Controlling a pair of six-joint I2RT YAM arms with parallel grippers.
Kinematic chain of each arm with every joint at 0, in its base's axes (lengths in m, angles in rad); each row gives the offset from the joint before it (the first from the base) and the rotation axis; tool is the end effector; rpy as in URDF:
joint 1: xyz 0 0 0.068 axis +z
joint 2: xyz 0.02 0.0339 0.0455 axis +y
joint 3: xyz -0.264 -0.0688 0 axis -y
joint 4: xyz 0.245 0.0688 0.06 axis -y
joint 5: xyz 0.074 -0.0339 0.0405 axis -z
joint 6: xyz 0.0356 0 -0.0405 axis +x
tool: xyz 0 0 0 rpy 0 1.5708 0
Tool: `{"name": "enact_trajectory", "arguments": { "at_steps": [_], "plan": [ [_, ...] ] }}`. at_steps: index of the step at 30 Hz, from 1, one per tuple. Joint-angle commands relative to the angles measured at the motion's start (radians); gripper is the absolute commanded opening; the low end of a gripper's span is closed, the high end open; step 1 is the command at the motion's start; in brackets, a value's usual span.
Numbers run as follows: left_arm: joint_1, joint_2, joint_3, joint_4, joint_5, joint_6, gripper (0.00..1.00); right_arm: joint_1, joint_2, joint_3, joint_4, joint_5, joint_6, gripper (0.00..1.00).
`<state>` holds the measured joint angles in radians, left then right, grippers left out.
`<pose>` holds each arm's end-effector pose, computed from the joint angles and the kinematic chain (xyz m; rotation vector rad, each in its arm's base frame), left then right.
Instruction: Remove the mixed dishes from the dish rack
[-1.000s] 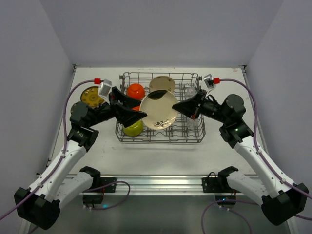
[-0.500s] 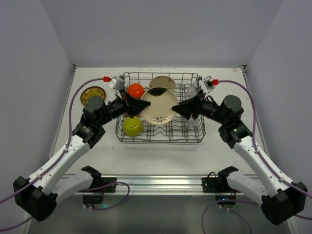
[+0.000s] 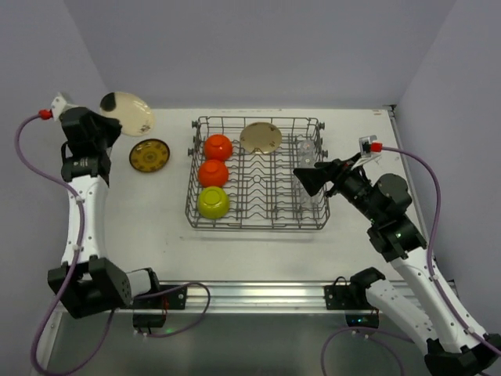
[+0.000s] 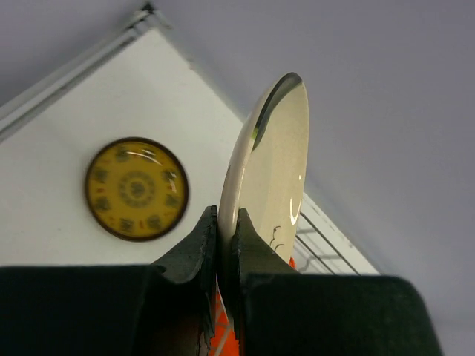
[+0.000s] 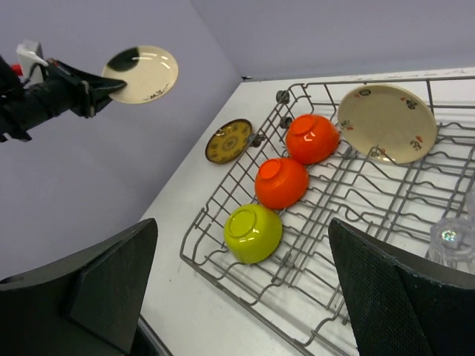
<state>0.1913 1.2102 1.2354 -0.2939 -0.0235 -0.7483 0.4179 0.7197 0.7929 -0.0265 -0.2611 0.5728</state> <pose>0.2707 0.0533 0.3976 -0.8547 1.6467 -0.3676 0.1514 0.0773 0.3703 -0.0953 1.6067 0.9784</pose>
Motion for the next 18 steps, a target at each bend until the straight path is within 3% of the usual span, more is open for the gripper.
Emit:
{"name": "enact_trajectory", "arguments": {
  "at_steps": [1, 8, 14, 18],
  "plan": [
    [0.169, 0.139, -0.071, 0.097, 0.170, -0.173, 0.00, -0.001, -0.045, -0.012, -0.085, 0.071, -0.037, 0.99],
    [0.201, 0.474, 0.002, 0.222, 0.253, -0.200, 0.00, -0.001, -0.158, -0.006, -0.226, 0.060, -0.149, 0.99],
    [0.206, 0.623, 0.061, 0.194, 0.270, -0.174, 0.00, -0.001, -0.241, -0.040, -0.245, 0.059, -0.169, 0.99],
    [0.206, 0.638, 0.058, 0.170, 0.249, -0.146, 0.00, -0.001, -0.253, -0.043, -0.250, 0.045, -0.175, 0.99]
  ]
}}
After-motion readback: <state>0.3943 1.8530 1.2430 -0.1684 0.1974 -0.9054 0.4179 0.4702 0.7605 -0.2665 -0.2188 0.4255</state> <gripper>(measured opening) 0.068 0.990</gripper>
